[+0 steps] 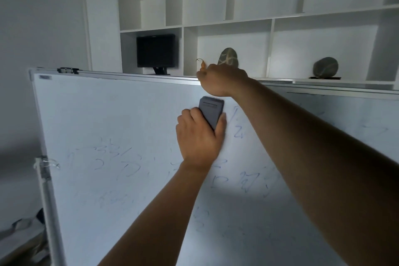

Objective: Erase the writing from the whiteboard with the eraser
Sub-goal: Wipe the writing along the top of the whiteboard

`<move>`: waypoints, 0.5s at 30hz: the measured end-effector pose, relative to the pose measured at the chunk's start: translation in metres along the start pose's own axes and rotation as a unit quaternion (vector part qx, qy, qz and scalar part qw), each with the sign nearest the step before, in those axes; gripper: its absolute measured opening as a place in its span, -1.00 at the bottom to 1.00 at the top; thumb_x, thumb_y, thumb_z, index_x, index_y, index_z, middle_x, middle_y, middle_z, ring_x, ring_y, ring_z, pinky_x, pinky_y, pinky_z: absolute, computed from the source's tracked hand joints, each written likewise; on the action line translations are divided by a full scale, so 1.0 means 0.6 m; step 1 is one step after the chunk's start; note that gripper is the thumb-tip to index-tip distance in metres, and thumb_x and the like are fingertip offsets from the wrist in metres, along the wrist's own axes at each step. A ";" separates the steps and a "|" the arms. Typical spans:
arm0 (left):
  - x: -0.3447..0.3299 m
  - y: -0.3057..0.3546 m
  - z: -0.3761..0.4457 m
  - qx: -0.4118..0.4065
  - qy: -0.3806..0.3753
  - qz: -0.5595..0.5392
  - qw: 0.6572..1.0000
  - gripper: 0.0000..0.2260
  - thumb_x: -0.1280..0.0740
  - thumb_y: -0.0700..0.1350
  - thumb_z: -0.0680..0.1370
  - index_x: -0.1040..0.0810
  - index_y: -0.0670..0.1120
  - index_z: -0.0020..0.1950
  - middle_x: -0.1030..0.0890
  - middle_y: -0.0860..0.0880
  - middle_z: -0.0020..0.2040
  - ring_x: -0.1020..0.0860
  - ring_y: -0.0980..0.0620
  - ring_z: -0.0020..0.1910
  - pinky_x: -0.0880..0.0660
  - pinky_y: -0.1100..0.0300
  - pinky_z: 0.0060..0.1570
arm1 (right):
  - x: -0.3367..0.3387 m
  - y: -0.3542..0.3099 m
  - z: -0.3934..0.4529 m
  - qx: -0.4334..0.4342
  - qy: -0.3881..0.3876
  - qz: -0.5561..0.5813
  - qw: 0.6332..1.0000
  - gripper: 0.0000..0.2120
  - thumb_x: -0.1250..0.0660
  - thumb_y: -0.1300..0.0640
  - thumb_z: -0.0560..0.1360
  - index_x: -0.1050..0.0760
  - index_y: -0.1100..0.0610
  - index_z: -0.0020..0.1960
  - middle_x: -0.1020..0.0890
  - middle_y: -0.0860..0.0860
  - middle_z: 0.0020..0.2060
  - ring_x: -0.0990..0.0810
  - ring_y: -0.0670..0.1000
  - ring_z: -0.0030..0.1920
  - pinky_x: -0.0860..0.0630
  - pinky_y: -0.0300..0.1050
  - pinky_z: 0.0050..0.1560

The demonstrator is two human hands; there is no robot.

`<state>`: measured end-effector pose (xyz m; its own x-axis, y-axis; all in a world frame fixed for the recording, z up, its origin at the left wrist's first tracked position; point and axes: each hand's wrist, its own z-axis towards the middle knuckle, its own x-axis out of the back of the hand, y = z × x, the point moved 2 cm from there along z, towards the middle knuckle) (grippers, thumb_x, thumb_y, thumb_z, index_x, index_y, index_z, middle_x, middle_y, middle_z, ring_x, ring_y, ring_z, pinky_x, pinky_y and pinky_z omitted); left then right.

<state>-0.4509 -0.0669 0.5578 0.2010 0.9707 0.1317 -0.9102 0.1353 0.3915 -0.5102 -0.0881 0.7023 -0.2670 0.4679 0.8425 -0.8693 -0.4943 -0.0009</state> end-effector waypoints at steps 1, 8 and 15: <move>0.001 -0.002 0.001 -0.002 -0.001 -0.003 1.000 -0.56 -0.31 0.22 0.50 -0.41 -0.18 -0.12 -0.47 -0.12 -0.20 -0.41 -0.07 -0.25 -0.37 0.09 -0.26 | 0.005 0.005 -0.005 -0.002 -0.013 -0.007 1.000 -0.55 0.11 -0.04 0.64 -0.38 0.17 0.31 -0.49 0.18 0.26 -0.46 0.22 0.15 -0.33 0.01 0.06; 0.008 -0.005 0.023 0.034 -0.002 -0.042 0.999 -0.54 -0.29 0.21 0.50 -0.42 -0.22 -0.06 -0.49 -0.17 -0.14 -0.45 -0.13 -0.17 -0.33 0.11 -0.21 | 0.048 0.130 -0.056 -0.051 -0.035 -0.083 0.995 -0.22 0.29 -0.33 0.49 -0.29 0.08 0.45 -0.41 0.25 0.36 -0.44 0.25 0.24 -0.36 0.09 0.18; 0.007 -0.008 0.074 0.155 0.028 -0.081 0.984 -0.47 -0.27 0.24 0.50 -0.40 -0.25 0.07 -0.50 -0.22 0.01 -0.47 -0.20 -0.01 -0.38 0.04 -0.10 | 0.038 0.193 -0.084 -0.059 0.021 -0.151 0.987 -0.40 0.22 -0.16 0.51 -0.32 0.00 0.39 -0.51 0.08 -0.12 -0.38 0.14 -0.12 -0.30 0.02 -0.11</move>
<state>-0.4296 -0.0723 0.5969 0.3065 0.9519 -0.0026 -0.7111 0.2308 0.6642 -0.6381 -0.0979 0.6940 -0.0036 0.6119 0.7909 -0.9533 -0.2409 0.1820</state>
